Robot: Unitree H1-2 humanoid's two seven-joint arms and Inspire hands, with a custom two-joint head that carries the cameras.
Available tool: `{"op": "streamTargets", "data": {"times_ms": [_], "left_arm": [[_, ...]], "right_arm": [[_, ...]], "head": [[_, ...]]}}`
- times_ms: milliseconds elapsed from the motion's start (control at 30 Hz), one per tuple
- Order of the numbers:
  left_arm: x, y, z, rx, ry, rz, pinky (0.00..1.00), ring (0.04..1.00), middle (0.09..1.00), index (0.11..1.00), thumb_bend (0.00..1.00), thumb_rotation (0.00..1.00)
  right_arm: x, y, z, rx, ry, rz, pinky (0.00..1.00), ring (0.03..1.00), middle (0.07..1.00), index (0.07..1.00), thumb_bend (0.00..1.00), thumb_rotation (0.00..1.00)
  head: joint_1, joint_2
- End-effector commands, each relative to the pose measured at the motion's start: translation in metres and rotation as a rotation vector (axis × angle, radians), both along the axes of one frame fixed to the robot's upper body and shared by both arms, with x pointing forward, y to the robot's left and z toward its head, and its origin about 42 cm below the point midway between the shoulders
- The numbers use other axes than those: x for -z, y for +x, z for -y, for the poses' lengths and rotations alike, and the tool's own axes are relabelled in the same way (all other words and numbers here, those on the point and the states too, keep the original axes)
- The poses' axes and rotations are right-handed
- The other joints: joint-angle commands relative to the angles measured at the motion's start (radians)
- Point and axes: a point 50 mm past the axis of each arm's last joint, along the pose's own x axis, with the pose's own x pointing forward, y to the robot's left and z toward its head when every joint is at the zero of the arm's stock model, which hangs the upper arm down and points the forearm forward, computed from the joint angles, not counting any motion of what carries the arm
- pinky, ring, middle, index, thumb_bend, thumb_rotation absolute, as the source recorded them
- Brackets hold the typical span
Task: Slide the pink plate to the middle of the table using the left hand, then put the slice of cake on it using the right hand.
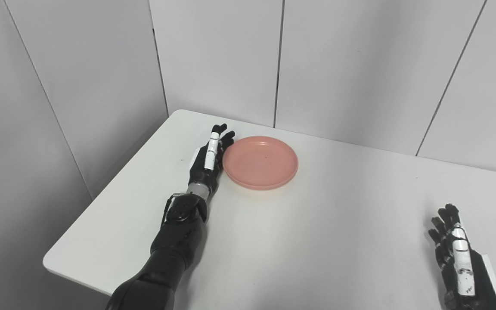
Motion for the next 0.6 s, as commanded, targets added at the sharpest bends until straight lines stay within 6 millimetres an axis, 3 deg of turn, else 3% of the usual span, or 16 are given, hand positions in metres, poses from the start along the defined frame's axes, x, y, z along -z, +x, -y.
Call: {"op": "streamTargets", "data": {"times_ms": [0, 367, 567], "left_arm": [[-0.017, 0.012, 0.009, 0.044, 0.009, 0.048, 1.0, 0.925, 0.891, 0.907, 0.77, 1.0], [-0.017, 0.008, 0.031, 0.151, 0.044, 0.037, 1.0, 0.933, 0.899, 0.909, 0.76, 1.0], [-0.017, 0.006, 0.045, 0.214, 0.095, 0.033, 1.0, 0.946, 0.9, 0.917, 0.75, 1.0]], "right_arm": [[0.002, 0.002, -0.002, -0.004, 0.019, 0.003, 1.0, 1.0, 1.0, 1.0, 0.53, 0.91], [0.0, 0.0, -0.008, 0.01, 0.022, -0.003, 1.0, 0.998, 1.0, 1.0, 0.52, 0.92], [-0.001, 0.0, -0.01, 0.024, 0.023, -0.005, 1.0, 0.988, 0.993, 1.0, 0.55, 0.87]], "head": [[-0.002, 0.002], [-0.048, 0.017], [-0.074, 0.024]]}}
